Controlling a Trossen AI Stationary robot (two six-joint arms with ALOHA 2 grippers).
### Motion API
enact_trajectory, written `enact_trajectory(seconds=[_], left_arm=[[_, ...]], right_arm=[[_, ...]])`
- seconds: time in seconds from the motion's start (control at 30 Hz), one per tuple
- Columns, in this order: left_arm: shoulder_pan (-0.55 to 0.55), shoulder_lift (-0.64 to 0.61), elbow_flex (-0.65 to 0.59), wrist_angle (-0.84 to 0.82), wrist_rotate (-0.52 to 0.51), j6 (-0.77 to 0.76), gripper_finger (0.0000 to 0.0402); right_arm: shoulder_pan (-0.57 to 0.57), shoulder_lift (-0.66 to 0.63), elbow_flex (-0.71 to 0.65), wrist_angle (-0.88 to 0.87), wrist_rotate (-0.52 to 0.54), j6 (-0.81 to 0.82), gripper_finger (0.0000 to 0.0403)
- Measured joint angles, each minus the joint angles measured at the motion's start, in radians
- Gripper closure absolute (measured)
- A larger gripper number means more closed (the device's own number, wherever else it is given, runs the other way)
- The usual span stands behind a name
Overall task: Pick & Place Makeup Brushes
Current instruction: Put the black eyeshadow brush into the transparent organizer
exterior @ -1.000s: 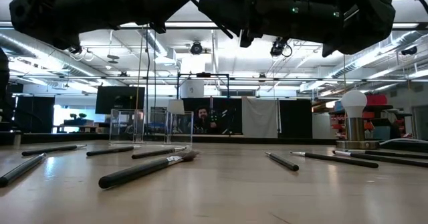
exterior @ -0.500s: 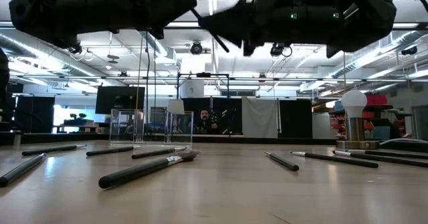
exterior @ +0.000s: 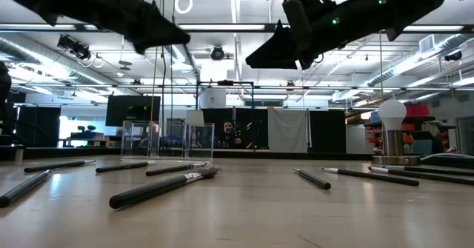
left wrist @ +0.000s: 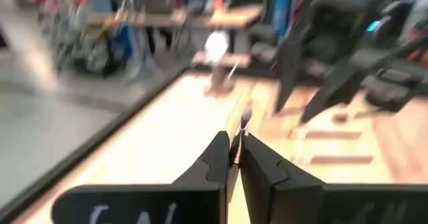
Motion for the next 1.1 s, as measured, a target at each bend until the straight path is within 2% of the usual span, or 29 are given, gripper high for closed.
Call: enact_trajectory(seconds=[0.17, 0.27, 0.37, 0.47, 0.67, 0.77, 1.1], left_arm=[[0.076, -0.081, 0.110, -0.402, -0.033, -0.093, 0.0379], [0.132, -0.089, 0.144, -0.514, -0.037, -0.105, 0.0379], [0.194, -0.084, 0.143, -0.554, -0.019, -0.105, 0.0379], [0.257, -0.059, 0.143, -0.550, 0.050, -0.112, 0.0379], [0.358, 0.016, 0.143, -0.475, 0.087, -0.111, 0.0378], [0.407, 0.079, 0.143, -0.439, 0.174, -0.135, 0.0378], [0.475, 0.260, 0.143, -0.328, 0.308, -0.215, 0.0367]], right_arm=[[-0.007, 0.026, 0.000, 0.020, -0.002, -0.001, 0.0286], [-0.012, 0.042, 0.000, 0.053, -0.003, -0.001, 0.0291], [-0.013, 0.049, 0.000, 0.065, -0.003, -0.001, 0.0294], [-0.013, 0.052, 0.000, 0.065, -0.003, -0.001, 0.0296], [-0.013, 0.052, 0.000, 0.076, -0.003, -0.001, 0.0296], [-0.013, 0.052, 0.000, 0.076, -0.014, -0.001, 0.0298], [-0.013, 0.052, 0.000, 0.075, -0.022, -0.001, 0.0298]])
